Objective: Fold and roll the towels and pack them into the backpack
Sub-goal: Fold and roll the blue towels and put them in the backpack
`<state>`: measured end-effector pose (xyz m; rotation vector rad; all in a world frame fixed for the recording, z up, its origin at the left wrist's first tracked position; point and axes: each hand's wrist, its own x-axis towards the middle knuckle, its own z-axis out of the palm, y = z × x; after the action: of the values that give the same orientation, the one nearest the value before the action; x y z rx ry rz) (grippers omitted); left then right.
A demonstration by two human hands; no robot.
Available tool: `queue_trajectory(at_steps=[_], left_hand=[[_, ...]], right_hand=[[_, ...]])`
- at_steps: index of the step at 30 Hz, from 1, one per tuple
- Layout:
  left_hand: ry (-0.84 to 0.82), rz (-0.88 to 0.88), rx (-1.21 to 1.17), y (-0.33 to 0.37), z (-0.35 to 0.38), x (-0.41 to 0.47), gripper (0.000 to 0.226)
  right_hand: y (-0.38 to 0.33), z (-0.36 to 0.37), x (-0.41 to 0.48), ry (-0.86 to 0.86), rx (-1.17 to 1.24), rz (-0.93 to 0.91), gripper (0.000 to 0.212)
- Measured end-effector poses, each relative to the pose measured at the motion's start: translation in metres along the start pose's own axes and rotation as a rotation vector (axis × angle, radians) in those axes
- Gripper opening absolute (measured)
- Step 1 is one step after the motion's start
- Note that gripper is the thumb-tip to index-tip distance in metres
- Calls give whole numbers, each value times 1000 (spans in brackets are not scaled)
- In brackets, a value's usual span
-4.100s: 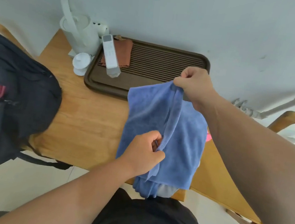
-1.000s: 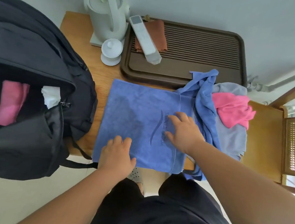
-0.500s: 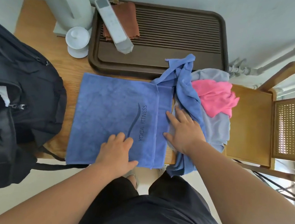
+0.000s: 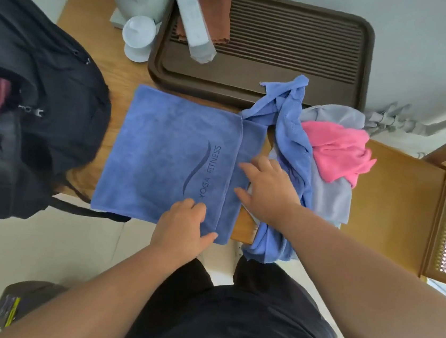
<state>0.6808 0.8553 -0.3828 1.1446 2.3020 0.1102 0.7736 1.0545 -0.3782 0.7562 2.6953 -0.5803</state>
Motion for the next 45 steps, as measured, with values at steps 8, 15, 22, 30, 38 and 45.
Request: queue_trajectory(at_steps=[8, 15, 22, 30, 38, 45], left_hand=[[29, -97, 24, 17, 30, -8, 41], [98, -118, -14, 17, 33, -8, 28], [113, -106, -108, 5, 15, -13, 13], [103, -5, -207, 16, -23, -31, 39], [-107, 34, -162, 43, 17, -12, 28], [-158, 13, -122, 40, 26, -3, 13]], right_hand=[[-20, -13, 54, -91, 144, 95, 75], [-25, -22, 74, -59, 512, 239, 75], [-29, -23, 76, -71, 569, 169, 27], [-20, -49, 52, 136, 724, 102, 28], [11, -25, 47, -28, 478, 170, 28], [13, -19, 50, -57, 361, 148, 52]])
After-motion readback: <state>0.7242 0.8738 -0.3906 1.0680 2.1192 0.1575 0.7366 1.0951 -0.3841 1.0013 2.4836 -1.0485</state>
